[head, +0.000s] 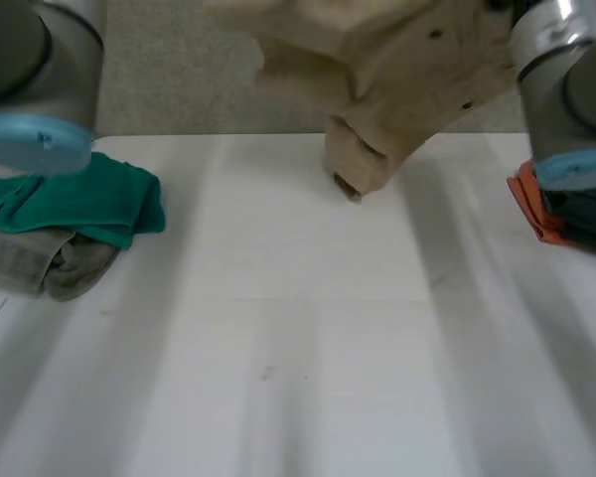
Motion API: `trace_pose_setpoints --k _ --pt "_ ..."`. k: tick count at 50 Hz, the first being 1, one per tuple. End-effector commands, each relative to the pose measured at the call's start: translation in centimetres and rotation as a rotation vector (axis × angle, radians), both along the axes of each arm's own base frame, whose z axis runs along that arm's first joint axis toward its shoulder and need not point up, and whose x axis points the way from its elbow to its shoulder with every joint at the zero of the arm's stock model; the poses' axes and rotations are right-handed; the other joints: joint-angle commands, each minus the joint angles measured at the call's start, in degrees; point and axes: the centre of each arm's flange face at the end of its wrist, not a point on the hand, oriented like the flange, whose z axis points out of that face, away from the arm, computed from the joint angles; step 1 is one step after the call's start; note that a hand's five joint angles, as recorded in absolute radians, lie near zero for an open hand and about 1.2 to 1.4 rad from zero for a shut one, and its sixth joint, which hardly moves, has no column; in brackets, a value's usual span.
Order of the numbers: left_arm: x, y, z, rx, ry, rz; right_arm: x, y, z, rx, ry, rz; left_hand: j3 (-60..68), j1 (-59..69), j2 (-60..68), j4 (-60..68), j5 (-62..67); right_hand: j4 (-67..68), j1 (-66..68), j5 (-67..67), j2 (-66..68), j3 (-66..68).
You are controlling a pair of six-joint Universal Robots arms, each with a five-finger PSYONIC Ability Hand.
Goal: Fold the laundry.
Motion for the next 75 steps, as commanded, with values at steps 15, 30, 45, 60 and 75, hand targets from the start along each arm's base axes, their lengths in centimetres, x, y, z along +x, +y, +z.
trace_pose_setpoints --k 15,30,45,60,75 --pt "-3.6 1.1 -23.0 0.6 -0.238 -0.15 2.4 4.2 -12.9 0.407 0.255 0.168 -43.89 -42.26 -44.42 -44.43 -43.82 11.33 15.02 11.84 12.69 11.19" --pt "-4.1 1.4 -25.4 0.77 -0.156 -0.164 2.8 10.4 -8.6 0.353 0.276 0.282 -47.76 -46.13 -48.29 -48.3 -47.69 11.33 15.02 11.84 12.69 11.19" --pt "-4.1 0.6 -27.1 0.84 -0.14 -0.077 2.1 16.9 -4.0 0.319 0.205 0.391 -25.8 -24.17 -26.33 -26.34 -25.72 11.33 15.02 11.84 12.69 11.19" --pt "1.3 6.4 -14.1 0.725 -0.209 -0.097 -1.8 11.2 -6.8 0.43 0.25 0.186 11.93 13.56 11.4 11.39 12.0 11.33 15.02 11.84 12.69 11.19" --pt "3.9 12.4 -9.9 0.62 -0.513 -0.121 -3.1 10.7 -11.7 0.719 0.353 0.095 11.93 13.56 11.4 11.39 12.0 11.33 15.02 11.84 12.69 11.19"
